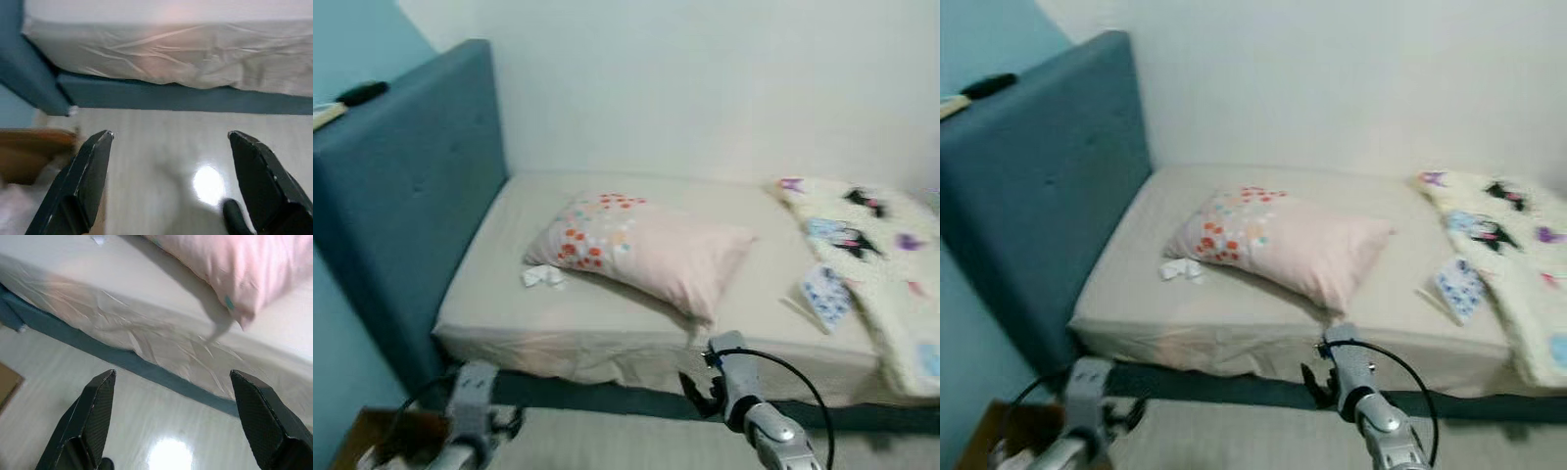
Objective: Clean up the room
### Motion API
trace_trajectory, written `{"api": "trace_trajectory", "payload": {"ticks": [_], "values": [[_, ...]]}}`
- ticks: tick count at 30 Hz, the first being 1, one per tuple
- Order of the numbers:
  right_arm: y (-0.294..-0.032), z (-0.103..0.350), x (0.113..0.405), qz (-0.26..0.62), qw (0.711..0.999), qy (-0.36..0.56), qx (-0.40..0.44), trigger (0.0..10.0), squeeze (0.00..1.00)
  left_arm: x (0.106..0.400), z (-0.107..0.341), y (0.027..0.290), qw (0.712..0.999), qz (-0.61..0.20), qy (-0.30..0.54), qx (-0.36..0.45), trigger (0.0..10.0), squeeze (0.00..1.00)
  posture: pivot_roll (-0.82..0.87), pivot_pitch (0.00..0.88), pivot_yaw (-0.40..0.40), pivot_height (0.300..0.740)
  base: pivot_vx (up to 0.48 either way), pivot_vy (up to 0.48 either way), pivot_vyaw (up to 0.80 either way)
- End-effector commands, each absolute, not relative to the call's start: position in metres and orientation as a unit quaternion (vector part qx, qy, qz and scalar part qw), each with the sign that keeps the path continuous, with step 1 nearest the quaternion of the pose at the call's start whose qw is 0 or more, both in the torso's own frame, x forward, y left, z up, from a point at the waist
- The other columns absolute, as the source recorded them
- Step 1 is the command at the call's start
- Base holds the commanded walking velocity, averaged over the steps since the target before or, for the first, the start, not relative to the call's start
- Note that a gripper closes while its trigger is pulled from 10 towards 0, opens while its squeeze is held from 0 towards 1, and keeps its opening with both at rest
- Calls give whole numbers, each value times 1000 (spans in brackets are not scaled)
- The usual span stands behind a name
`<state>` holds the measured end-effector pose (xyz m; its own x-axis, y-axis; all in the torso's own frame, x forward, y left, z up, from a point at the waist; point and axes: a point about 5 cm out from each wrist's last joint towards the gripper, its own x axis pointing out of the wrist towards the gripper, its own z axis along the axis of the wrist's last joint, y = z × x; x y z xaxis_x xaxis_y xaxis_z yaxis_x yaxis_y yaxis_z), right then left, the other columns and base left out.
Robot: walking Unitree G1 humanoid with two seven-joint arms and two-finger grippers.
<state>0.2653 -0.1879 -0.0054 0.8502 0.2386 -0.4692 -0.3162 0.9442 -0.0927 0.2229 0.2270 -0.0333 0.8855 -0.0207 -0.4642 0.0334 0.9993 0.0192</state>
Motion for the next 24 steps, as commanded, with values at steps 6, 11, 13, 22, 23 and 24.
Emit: {"api": "trace_trajectory", "payload": {"ticks": [6,11,13,22,23,24], "values": [[-189,-4,271,143,957,235,-95,10000,0,229,-28,229,976,31,209,-47,10000,0,-18,0,-69,740,0,0,-788],[-189,-4,271,143,956,236,-96,10000,0,237,-26,217,978,21,198,-62,10000,0,-30,0,-63,740,0,0,-788],[-190,-4,271,140,957,235,-94,10000,0,241,-24,212,978,16,194,-69,10000,0,-32,1,-63,740,0,0,-788],[-191,-3,273,139,959,230,-94,10000,0,256,-16,200,978,20,172,-120,10000,0,-43,1,-57,740,30,0,0],[-191,-3,273,138,959,229,-95,10000,0,259,-15,197,978,18,168,-123,10000,0,-47,1,-56,740,274,0,0],[-191,-3,273,138,959,229,-95,10000,0,259,-15,197,978,18,168,-123,10000,0,-47,1,-56,740,274,0,0]]}}
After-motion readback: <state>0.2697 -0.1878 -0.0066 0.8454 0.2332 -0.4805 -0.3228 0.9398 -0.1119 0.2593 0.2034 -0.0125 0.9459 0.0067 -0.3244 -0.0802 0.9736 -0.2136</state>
